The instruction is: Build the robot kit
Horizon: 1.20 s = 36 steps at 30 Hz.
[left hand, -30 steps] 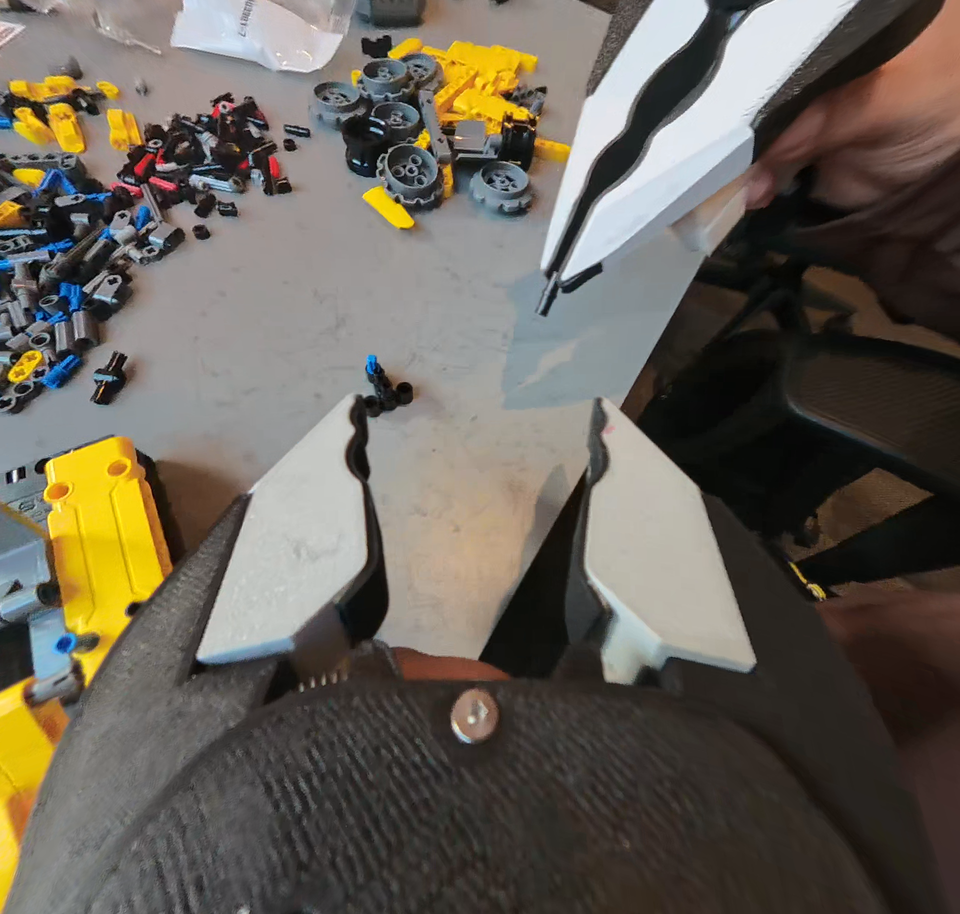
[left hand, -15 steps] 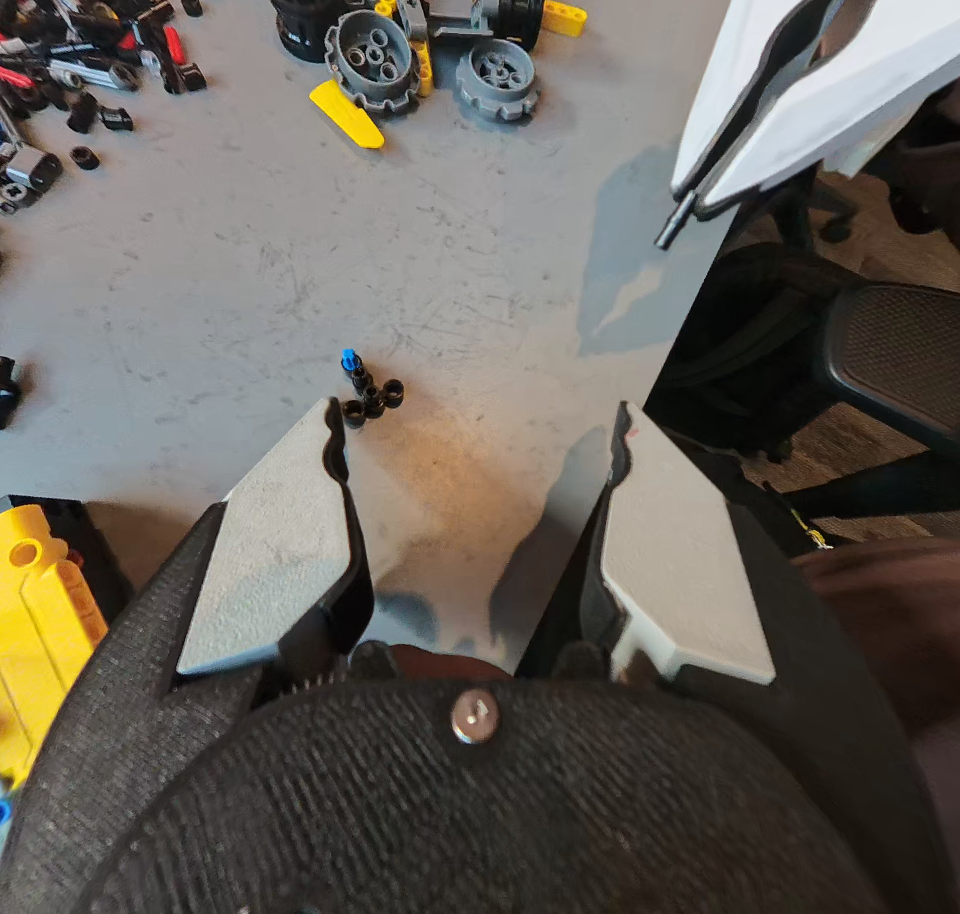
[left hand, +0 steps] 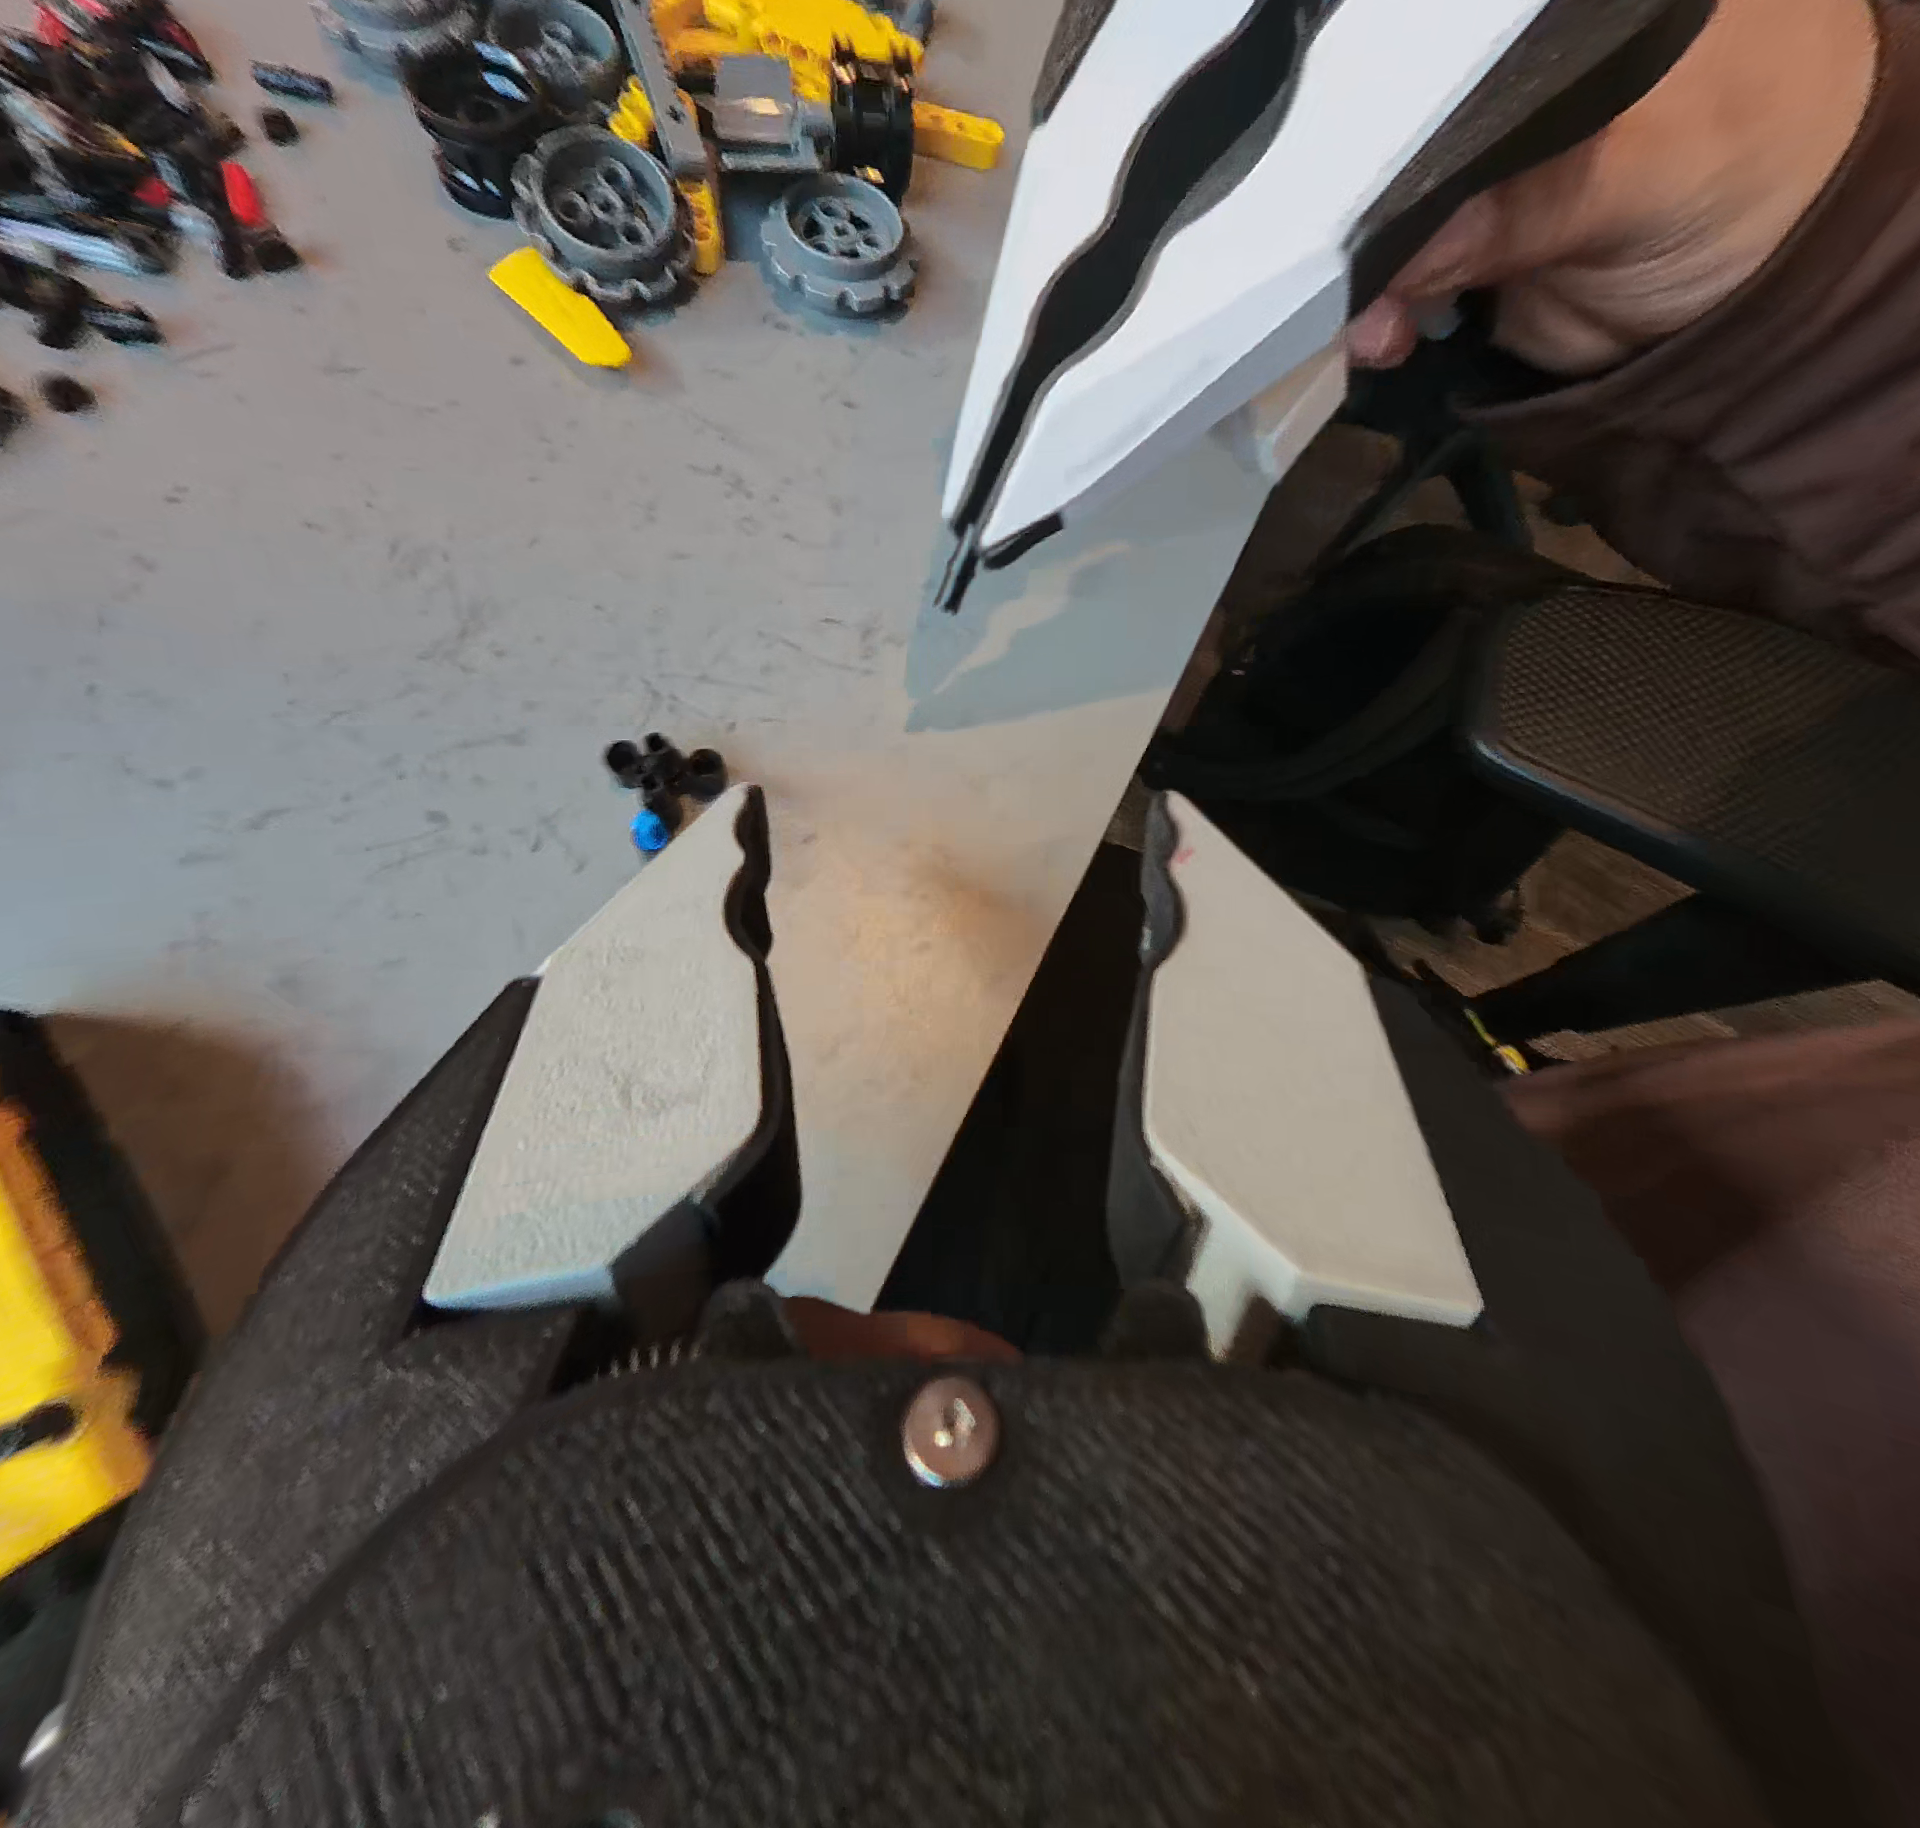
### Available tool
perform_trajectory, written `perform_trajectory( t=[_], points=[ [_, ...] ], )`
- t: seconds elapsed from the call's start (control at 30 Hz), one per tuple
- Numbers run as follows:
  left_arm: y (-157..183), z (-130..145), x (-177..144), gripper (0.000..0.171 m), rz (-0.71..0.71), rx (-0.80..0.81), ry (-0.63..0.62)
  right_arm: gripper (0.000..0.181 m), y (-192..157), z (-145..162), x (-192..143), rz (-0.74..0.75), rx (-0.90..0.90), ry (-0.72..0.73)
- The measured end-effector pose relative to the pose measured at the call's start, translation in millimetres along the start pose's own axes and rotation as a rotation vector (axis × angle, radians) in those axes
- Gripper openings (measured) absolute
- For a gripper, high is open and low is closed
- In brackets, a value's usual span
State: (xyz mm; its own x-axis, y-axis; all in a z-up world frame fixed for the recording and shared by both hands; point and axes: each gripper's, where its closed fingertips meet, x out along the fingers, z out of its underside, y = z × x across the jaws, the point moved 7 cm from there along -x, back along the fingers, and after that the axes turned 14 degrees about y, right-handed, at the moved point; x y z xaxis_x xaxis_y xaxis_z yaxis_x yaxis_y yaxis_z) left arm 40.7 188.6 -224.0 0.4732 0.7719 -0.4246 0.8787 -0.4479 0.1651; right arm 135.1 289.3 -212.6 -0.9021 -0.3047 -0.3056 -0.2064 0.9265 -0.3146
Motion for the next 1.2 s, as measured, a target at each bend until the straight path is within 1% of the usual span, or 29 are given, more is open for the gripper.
perform_trajectory(
  t=[0.1, 0.13, 0.17, 0.23, 0.3, 0.33, 0.37, 0.4, 0.5, 0.63, 0.83, 1.0, 1.2],
  points=[
    [-14, -9, -15, 0.052, -0.124, 0.105, 0.056, 0.000, 2, -5, 15, 0.003, -0.028, -0.040],
    [-22, -10, -15, 0.049, -0.166, 0.140, 0.044, 0.000, 3, -7, 20, 0.000, -0.032, -0.052],
    [-29, -8, -12, 0.049, -0.195, 0.156, 0.004, 0.000, 4, -9, 26, -0.005, -0.034, -0.068],
    [-35, -3, -3, 0.047, -0.197, 0.154, -0.060, 0.000, 6, -11, 36, 0.000, -0.054, -0.100],
    [-37, 2, 5, 0.035, -0.195, 0.166, -0.101, 0.000, 9, -11, 42, 0.020, -0.080, -0.134],
    [-39, 5, 7, 0.029, -0.215, 0.192, -0.119, 0.000, 10, -11, 45, 0.029, -0.094, -0.152],
    [-40, 6, 9, 0.026, -0.231, 0.214, -0.113, 0.000, 10, -11, 46, 0.037, -0.109, -0.166],
    [-40, 6, 9, 0.018, -0.235, 0.223, -0.113, 0.000, 10, -11, 48, 0.042, -0.122, -0.177],
    [-39, 8, 10, 0.006, -0.208, 0.200, -0.102, 0.000, 9, -11, 51, 0.048, -0.142, -0.191],
    [-39, 8, 10, 0.005, -0.207, 0.177, -0.090, 0.000, 7, -11, 54, 0.051, -0.174, -0.210],
    [-37, 9, 12, 0.005, -0.208, 0.178, -0.073, 0.000, 5, -12, 55, 0.101, -0.299, -0.247],
    [-37, 8, 14, 0.005, -0.219, 0.169, -0.067, 0.000, 4, -10, 59, 0.118, -0.367, -0.313],
    [-37, 8, 15, 0.005, -0.221, 0.166, -0.064, 0.000, 4, -14, 62, 0.116, -0.405, -0.379]
  ],
)
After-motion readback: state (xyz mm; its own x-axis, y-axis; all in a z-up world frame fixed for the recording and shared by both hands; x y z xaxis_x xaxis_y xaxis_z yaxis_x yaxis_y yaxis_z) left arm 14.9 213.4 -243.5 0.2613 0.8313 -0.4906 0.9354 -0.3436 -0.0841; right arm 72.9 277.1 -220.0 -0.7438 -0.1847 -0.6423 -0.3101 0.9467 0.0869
